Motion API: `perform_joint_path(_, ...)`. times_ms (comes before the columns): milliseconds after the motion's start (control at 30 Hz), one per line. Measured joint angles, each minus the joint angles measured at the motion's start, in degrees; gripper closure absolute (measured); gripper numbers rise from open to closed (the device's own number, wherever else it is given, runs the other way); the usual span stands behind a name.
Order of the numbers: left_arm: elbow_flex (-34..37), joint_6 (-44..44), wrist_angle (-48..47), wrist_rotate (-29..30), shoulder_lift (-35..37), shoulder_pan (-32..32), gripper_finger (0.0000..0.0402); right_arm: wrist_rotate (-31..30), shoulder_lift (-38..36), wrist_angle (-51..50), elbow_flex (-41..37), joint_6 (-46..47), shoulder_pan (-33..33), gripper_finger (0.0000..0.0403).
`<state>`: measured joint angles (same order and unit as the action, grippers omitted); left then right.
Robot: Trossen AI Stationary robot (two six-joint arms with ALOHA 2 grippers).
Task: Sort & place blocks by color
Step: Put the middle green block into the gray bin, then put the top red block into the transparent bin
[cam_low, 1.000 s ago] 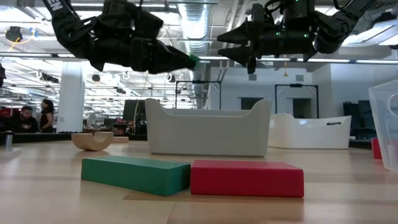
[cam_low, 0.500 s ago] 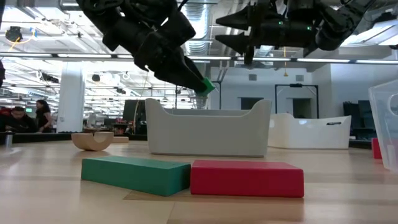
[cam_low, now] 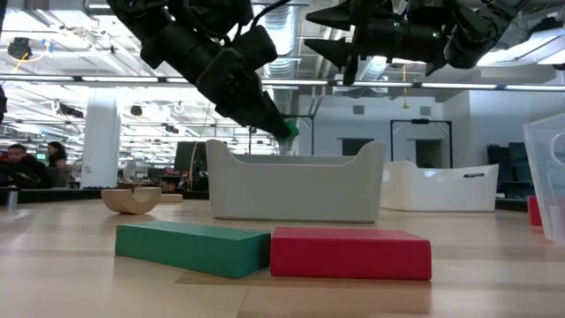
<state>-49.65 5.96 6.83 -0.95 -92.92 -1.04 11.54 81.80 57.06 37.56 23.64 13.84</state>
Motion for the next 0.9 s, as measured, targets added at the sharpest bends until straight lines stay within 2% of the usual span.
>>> perform_joint_path(267, 0.0, -0.4, -2.7, 0.2, 0.0, 0.0, 0.0258, 5.3, -1.1, -0.7, 0.0, 3.2, -2.9, 0.0158)
perform_joint_path(367, 0.0, -1.4, -3.5, 0.3, 0.0, 0.0, 0.0258, 5.2, -2.4, -5.4, 0.0, 2.3, -4.8, 0.0158)
perform_joint_path(433, 0.0, -2.2, -4.0, 0.8, 0.0, 0.0, 0.0256, 4.2, -3.8, -9.8, 0.0, -0.1, -6.7, 0.0158)
perform_joint_path(533, 0.0, -4.1, -4.9, 1.9, 0.0, 0.0, 0.0255, -0.6, -5.8, -15.8, 0.0, -2.8, -9.4, 0.0158)
perform_joint_path(667, 0.0, -8.5, -4.6, 1.7, 0.0, -0.1, 0.0252, -2.6, -10.4, -19.3, 0.0, -4.9, -11.1, 0.0158)
perform_joint_path(767, 0.0, -9.5, -4.9, 1.3, 0.0, 0.0, 0.0235, -3.0, -13.9, -21.3, 0.0, -7.3, -12.5, 0.0158)
perform_joint_path(900, 0.0, -11.9, -4.7, 1.3, 0.0, 0.1, 0.0186, -4.2, -18.0, -25.5, 0.0, -9.2, -14.1, 0.0158)
